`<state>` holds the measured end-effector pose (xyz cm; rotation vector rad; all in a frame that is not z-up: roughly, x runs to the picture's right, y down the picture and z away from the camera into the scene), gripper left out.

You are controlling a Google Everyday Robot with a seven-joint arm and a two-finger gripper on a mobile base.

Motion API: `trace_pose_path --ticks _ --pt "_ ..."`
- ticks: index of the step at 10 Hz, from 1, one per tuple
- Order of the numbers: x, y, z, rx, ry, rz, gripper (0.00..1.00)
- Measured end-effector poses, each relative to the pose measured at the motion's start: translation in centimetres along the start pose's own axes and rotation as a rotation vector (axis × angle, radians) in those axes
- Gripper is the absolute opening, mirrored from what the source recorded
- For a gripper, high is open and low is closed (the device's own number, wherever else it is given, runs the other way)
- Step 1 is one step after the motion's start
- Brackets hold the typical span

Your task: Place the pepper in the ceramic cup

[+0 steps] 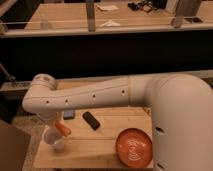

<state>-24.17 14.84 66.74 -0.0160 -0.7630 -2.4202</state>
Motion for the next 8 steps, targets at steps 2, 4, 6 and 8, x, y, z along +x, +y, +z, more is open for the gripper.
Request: trace_pose_path --ticks 2,4,6,8 --pt "0.04 -0.07 0.01 0.0 0.002 -0.005 0.06" --pt "0.1 -0.17 0.04 -0.001 0.003 -0.011 0.06" --pt "0.2 -0.33 0.05 -0.001 0.005 -0.018 0.06" --pt "0.26 -0.42 0.11 -0.003 0.007 -0.022 0.06"
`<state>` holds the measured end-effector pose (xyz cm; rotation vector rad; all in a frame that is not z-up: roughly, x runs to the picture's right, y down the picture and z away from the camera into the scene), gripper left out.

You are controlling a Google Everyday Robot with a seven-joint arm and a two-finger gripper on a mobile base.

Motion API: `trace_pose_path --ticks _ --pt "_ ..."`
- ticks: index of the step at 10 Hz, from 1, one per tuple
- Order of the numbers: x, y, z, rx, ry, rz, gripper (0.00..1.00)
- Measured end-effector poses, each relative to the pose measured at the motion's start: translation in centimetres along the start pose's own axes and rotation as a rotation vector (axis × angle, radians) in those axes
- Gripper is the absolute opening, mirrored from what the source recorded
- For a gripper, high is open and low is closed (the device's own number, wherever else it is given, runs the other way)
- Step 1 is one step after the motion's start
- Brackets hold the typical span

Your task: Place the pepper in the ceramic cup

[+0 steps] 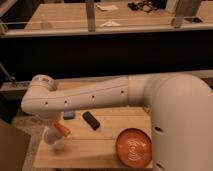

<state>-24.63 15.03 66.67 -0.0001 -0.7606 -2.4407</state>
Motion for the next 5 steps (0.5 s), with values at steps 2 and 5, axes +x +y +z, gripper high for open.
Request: trace_pose_path --ticks 2,5 --pt "0.05 -0.1 0.02 0.0 0.001 -0.004 0.06" --pt "0.36 -0.45 0.08 -0.001 0.005 -0.017 0.01"
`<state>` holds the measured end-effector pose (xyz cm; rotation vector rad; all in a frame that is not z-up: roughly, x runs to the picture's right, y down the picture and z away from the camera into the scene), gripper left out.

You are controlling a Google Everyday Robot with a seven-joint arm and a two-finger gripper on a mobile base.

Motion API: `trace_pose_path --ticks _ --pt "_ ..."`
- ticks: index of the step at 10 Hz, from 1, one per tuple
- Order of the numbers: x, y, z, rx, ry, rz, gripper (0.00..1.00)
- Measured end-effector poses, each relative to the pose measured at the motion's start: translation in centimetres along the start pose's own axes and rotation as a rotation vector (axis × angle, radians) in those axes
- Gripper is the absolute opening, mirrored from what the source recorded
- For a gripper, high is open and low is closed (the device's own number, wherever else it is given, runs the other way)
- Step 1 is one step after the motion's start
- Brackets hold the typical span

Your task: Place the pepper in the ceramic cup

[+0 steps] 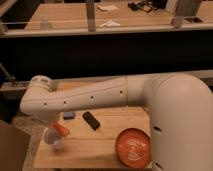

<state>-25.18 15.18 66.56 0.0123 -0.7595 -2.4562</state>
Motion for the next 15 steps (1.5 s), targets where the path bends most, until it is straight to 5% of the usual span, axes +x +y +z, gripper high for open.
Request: trace_pose_path --ticks 15 --pt "1.0 -1.2 0.3 0.005 0.001 -0.039 0.01"
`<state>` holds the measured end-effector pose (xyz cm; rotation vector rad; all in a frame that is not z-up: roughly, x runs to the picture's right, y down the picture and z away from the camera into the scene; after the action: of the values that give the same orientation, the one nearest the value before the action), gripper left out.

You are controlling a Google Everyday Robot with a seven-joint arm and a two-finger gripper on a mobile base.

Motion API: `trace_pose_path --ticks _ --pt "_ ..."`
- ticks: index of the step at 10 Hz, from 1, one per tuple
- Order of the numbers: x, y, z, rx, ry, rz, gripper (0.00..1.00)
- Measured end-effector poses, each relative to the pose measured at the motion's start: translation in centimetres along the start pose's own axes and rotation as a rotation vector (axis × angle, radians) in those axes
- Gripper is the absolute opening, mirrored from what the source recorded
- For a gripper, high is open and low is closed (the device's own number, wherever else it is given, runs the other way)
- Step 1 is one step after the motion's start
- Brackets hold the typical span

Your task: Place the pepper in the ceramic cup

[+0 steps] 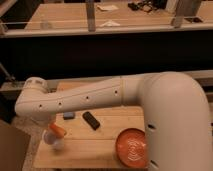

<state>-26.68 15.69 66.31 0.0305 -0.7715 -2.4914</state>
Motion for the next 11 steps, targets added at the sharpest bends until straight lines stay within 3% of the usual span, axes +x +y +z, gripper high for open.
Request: trace_pose_path --ticks 11 --pt "0.31 -0.46 0.14 0.008 -0.008 -0.027 0.01"
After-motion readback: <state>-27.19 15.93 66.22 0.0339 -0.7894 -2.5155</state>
